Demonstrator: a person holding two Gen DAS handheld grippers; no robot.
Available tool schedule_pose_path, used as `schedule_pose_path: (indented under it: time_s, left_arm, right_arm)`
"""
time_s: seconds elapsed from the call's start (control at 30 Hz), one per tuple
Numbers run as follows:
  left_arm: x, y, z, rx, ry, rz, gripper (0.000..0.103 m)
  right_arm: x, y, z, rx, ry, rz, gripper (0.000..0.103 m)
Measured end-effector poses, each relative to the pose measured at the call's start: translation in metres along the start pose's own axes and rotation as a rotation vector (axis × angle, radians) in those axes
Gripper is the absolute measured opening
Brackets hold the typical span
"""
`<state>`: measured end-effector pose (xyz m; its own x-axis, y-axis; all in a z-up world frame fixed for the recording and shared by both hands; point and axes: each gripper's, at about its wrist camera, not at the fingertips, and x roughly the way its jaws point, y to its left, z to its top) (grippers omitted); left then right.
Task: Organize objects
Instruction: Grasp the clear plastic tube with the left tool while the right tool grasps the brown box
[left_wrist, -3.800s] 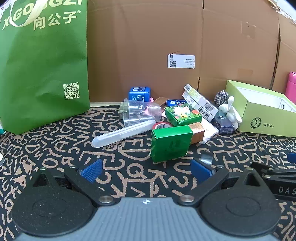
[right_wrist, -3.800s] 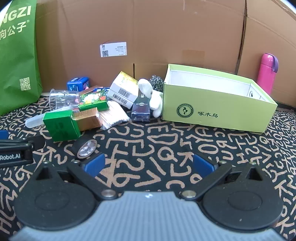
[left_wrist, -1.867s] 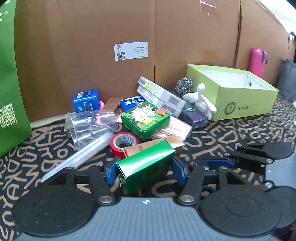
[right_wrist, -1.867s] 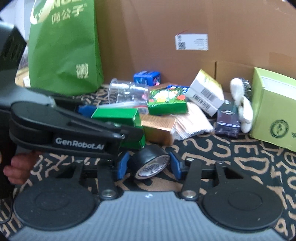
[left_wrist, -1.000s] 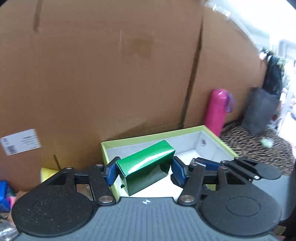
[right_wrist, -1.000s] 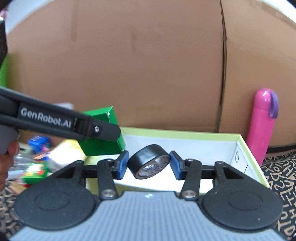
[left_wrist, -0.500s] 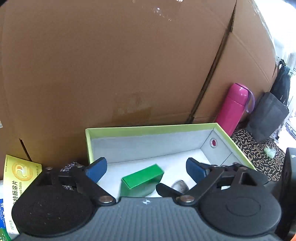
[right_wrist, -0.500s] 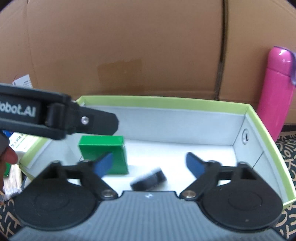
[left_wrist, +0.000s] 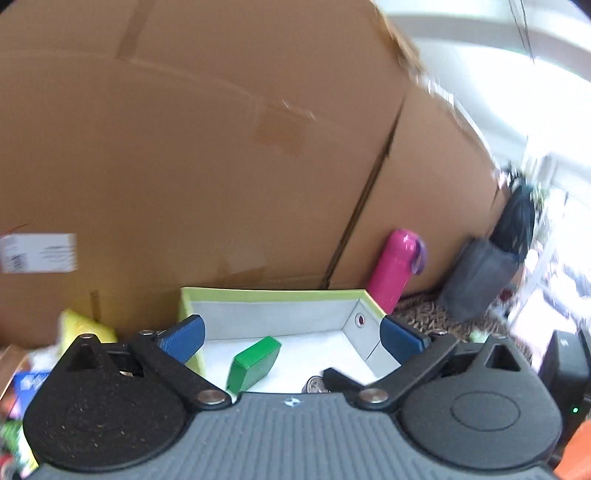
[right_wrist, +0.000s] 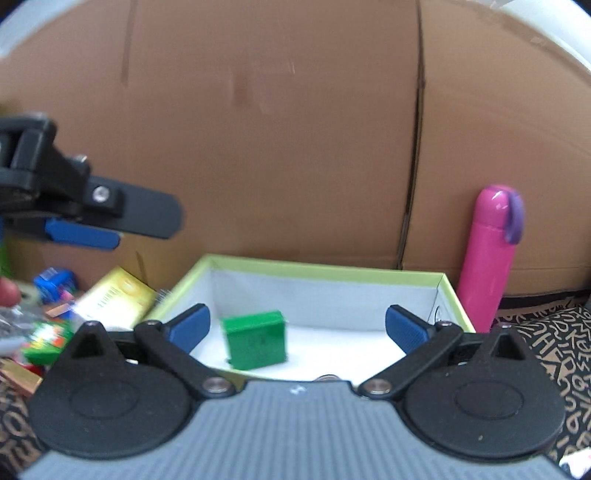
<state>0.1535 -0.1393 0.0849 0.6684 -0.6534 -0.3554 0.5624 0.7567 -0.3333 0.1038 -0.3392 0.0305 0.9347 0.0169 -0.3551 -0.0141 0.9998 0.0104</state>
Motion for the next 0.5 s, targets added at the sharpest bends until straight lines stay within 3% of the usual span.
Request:
schedule_pose_path:
  time_s: [0.23,0.5]
  left_arm:
    - [-0.085,0.026,-0.051,-0.055,-0.149,0.139,0.103]
    - [-0.135,0.067,-0.106,-0.107,-0.12,0.293,0.103]
  right_arm:
    - [-0.049,0.044,-0.033,-0.009,-0.05,0.114,0.103]
    - [-0.058,0.115,-0.075,-0.038,0.043,0.269,0.103]
